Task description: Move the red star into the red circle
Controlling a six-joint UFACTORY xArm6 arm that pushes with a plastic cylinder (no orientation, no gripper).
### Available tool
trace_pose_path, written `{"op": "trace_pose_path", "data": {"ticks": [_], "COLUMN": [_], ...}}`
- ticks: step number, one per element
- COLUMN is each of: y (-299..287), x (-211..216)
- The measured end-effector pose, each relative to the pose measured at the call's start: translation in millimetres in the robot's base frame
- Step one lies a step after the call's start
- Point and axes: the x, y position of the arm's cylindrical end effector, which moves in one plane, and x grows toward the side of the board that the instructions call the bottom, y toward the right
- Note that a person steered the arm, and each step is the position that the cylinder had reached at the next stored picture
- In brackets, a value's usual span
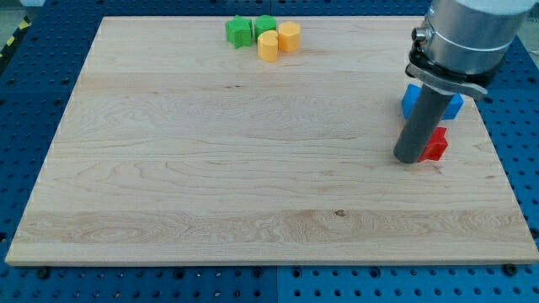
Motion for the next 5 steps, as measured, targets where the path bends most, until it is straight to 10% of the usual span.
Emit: {"op": "trace_pose_path", "data": {"ticks": [5], "y": [-33], "x": [3]}}
